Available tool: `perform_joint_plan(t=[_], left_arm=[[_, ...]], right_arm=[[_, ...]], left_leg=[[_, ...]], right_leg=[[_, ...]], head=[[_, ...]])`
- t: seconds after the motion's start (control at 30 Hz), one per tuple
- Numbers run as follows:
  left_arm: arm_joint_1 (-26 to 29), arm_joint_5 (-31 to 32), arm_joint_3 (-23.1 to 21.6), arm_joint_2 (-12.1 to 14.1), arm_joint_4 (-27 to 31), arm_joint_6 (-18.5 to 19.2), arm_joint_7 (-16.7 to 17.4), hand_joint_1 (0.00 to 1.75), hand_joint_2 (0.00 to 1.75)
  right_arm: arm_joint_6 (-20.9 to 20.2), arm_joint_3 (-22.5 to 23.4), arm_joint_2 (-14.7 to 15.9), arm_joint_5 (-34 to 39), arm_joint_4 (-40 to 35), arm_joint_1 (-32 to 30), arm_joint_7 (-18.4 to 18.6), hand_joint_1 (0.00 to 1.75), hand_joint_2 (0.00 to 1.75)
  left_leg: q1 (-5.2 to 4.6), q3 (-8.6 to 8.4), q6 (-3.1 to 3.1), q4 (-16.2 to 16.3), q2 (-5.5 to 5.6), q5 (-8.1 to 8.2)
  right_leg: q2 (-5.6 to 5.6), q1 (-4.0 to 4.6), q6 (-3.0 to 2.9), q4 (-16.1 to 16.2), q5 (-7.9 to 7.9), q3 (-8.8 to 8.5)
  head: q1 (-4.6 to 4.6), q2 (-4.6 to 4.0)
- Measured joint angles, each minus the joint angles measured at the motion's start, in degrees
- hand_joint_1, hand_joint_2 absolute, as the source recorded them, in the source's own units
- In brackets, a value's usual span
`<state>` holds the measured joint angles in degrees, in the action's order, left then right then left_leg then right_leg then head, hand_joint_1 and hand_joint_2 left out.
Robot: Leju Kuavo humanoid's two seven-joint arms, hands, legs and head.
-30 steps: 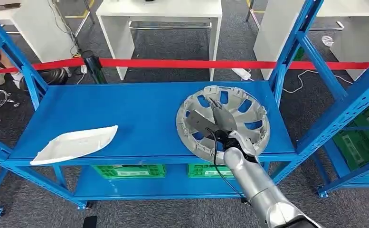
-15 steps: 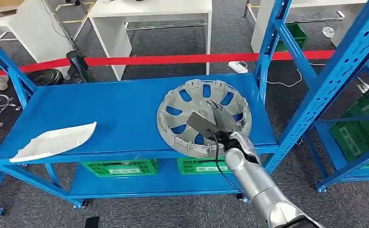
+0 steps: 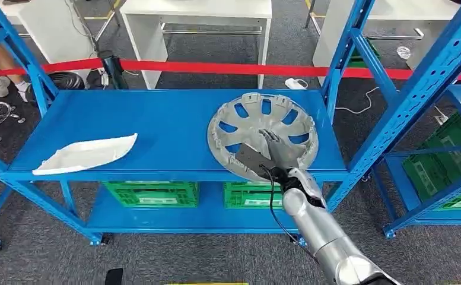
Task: Take the parts from the cabinet and place them on the table.
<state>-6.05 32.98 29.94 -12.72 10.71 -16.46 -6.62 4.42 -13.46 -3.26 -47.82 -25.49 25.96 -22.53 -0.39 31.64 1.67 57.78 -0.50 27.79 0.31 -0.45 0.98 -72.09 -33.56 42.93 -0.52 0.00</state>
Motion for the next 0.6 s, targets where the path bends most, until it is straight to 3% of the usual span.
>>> perform_joint_plan(t=[0.03, 0.07, 0.1, 0.17, 0.2, 0.23, 0.33, 0.37, 0.4, 0.43, 0.5, 0.53, 0.57, 0.6], left_arm=[[0.02, 0.09, 0.00, 0.02, -0.02, -0.09, -0.02, 0.00, 0.00], [0.02, 0.13, 0.00, 0.02, -0.02, -0.15, -0.02, 0.00, 0.00], [0.00, 0.17, 0.00, 0.02, 0.00, -0.17, -0.09, 0.00, 0.00], [-0.03, 0.41, -0.06, 0.00, -0.02, -0.17, -0.11, 0.00, 0.00], [-0.03, 0.61, -0.20, -0.02, 0.00, -0.17, -0.09, 0.00, 0.00], [-0.04, 0.74, -0.33, -0.02, 0.00, -0.17, -0.07, 0.00, 0.00], [-0.13, 0.81, -0.48, -0.04, -0.02, -0.17, 0.15, 0.00, 0.00], [-0.12, 0.81, -0.48, -0.02, 0.00, -0.24, -0.22, 0.00, 0.00], [-0.10, 0.79, -0.48, 0.00, 0.00, -0.31, -0.53, 0.00, 0.00], [-0.11, 0.76, -0.48, 0.00, 0.00, -0.46, -0.68, 0.00, 0.00], [-0.13, 0.66, -0.50, 0.00, 0.00, -0.61, -0.68, 0.00, 0.00], [-0.06, 0.61, -0.50, 0.02, 0.00, -0.74, -0.68, 0.00, 0.00], [-0.01, 0.59, -0.48, 0.02, 0.00, -0.83, -0.66, 0.00, 0.00], [-0.01, 0.52, -0.48, 0.02, 0.00, -0.96, -0.66, 0.00, 0.00]], right_arm=[[-0.02, 0.00, 0.04, 0.00, 0.02, -0.19, 0.00, 0.00, 0.00], [-0.02, 0.00, 0.04, -0.02, 0.09, -0.36, 0.04, 0.00, 0.00], [-0.04, 0.00, 0.09, -0.02, 0.17, -0.43, 0.04, 0.00, 0.00], [-0.13, 0.00, 0.13, -0.09, 0.17, -0.25, 0.07, 0.00, 0.00], [-0.13, 0.00, 0.15, -0.09, 0.17, 0.05, 0.07, 0.00, 0.00], [-0.20, 0.00, 0.15, -0.13, 0.15, 0.11, 0.04, 0.00, 0.00], [-0.24, 0.02, 0.20, -0.28, 0.17, 0.14, 0.11, 0.00, 0.00], [-0.28, 0.02, 0.15, -0.48, 0.17, 0.16, 0.11, 0.00, 0.00], [-0.37, 0.02, 0.13, -0.57, 0.17, 0.29, 0.11, 0.00, 0.00], [-0.52, 0.02, 0.13, -0.68, 0.17, 0.37, 0.04, 0.00, 0.00], [-0.57, 0.02, 0.13, -0.85, 0.20, 0.30, -0.04, 0.00, 0.00], [-0.57, 0.02, 0.13, -1.09, 0.22, 0.22, -0.20, 0.00, 0.00], [-0.55, 0.02, 0.13, -1.22, 0.24, 0.11, -0.28, 0.00, 0.00], [-0.48, 0.02, 0.13, -1.33, 0.24, 0.01, -0.35, 0.00, 0.00]], left_leg=[[-0.01, 0.89, 0.02, 0.18, -0.04, -0.55], [0.00, 1.81, -0.02, 0.45, -0.07, -1.08], [0.02, 2.64, -0.10, 0.75, -0.09, -1.50], [0.05, 4.07, -0.38, 1.47, -0.08, -2.05], [0.07, 4.62, -0.66, 1.95, -0.09, -2.27], [-0.15, 5.05, -1.00, 2.18, -0.08, -2.50], [0.08, 5.00, -1.99, 1.67, -0.10, -3.39], [-0.16, 5.12, -2.31, 1.65, -0.09, -3.60], [-0.01, 5.75, -2.64, 2.42, 0.21, -2.67], [0.07, 6.63, -3.01, 4.87, 0.33, -0.05], [0.63, 9.58, -3.80, 13.52, 0.33, 5.21], [0.83, 10.74, -4.07, 17.35, 0.33, 6.74], [1.00, 10.76, -4.23, 18.60, 0.32, 6.80], [1.14, 9.53, -4.34, 17.26, 0.32, 5.75]], right_leg=[[0.00, 0.01, 0.18, -3.64, -1.14, 0.68], [-0.02, -0.01, 0.28, -4.87, -0.49, 0.23], [-0.05, -0.05, 0.32, -3.26, 1.16, -1.56], [-0.10, -0.07, 0.22, 5.15, 4.13, -7.89], [-0.16, -0.01, -0.22, 10.59, 2.66, -11.19], [-0.08, 0.50, -0.90, 11.87, 2.32, -12.09], [-0.06, 0.64, -2.17, 12.16, 2.94, -11.43], [-0.11, 0.28, -2.69, 12.70, 3.59, -11.36], [-0.22, 0.02, -3.05, 12.95, 4.11, -11.18], [-0.23, -0.16, -3.48, 13.01, 4.59, -10.83], [-0.22, -0.21, -3.44, 12.98, 5.30, -9.89], [-0.22, -0.21, -3.34, 12.94, 5.62, -9.43], [-0.22, -0.27, -3.18, 12.92, 5.90, -9.05], [-0.22, -0.34, -2.97, 12.89, 6.15, -8.77]], head=[[0.00, 0.00], [0.00, 0.00], [0.00, 0.00], [-0.02, 0.00], [0.00, 0.00], [0.09, 0.00], [-0.22, 0.00], [-0.22, 0.00], [-0.26, 0.00], [0.18, 0.00], [0.39, 0.00], [0.39, 0.00], [0.42, 0.00], [0.39, 0.00]])
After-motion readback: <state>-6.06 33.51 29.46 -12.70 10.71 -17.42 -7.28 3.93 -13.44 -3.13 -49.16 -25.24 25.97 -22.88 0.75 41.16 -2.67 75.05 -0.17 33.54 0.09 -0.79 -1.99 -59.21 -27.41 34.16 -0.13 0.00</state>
